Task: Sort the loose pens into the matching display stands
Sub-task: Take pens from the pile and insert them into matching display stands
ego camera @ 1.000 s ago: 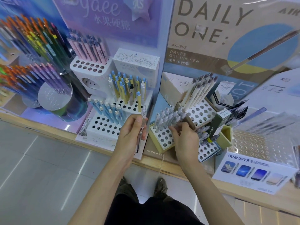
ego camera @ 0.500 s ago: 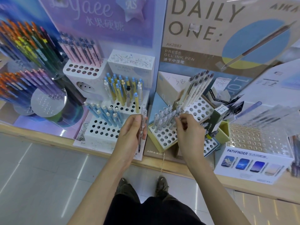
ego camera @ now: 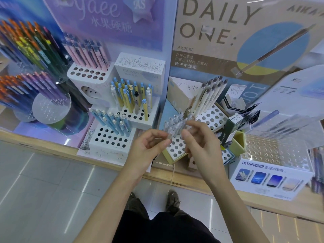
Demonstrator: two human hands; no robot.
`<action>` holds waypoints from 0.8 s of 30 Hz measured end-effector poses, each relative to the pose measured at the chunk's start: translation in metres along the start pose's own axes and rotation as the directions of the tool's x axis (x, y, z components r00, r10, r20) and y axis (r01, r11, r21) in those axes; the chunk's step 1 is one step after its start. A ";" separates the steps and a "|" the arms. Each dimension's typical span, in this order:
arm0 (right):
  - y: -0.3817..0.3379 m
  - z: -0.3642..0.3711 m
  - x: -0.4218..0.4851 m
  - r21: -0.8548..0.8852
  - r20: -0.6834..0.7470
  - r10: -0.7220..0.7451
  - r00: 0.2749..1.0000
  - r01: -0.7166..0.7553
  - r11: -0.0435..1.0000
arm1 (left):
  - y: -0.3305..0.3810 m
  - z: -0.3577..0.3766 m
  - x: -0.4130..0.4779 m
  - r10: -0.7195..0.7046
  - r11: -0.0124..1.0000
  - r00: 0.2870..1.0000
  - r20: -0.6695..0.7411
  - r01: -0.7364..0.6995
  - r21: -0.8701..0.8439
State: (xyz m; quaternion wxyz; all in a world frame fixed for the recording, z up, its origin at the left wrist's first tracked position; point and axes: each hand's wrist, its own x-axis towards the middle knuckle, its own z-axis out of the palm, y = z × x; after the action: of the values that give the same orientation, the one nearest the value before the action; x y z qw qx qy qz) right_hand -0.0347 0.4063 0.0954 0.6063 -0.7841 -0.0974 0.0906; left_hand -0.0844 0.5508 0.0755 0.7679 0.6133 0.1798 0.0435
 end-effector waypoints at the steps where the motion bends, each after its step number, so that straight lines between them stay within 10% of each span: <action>1: -0.005 0.001 -0.002 0.089 0.067 0.010 0.998 -0.016 0.996 | 0.000 0.002 0.000 0.008 1.000 1.000 0.020 -0.008 -0.002; 7: -0.003 -0.006 0.006 -0.004 -0.019 -0.070 0.997 0.070 0.998 | -0.001 0.010 -0.003 0.073 0.989 0.995 0.063 -0.080 0.121; 12: 0.005 -0.022 0.007 -0.122 -0.214 -0.090 0.973 0.065 0.990 | -0.015 0.004 0.002 0.367 0.825 0.916 -0.160 -0.241 0.511; 17: 0.026 -0.014 0.013 -0.225 -0.267 -0.156 0.951 0.096 0.970 | -0.048 0.000 0.010 0.052 0.829 0.974 -0.220 0.081 0.553; 24: 0.049 0.001 0.011 -0.328 -0.194 -0.205 0.959 0.133 0.935 | -0.073 0.008 0.006 -0.023 0.831 0.996 -0.085 0.067 0.553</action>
State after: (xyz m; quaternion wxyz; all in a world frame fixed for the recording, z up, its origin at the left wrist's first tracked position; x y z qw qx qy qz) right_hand -0.0223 0.3985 0.0477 0.4876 -0.8636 -0.1084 -0.0682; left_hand -0.0874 0.5270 0.0057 0.5506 0.8031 0.2275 -0.0057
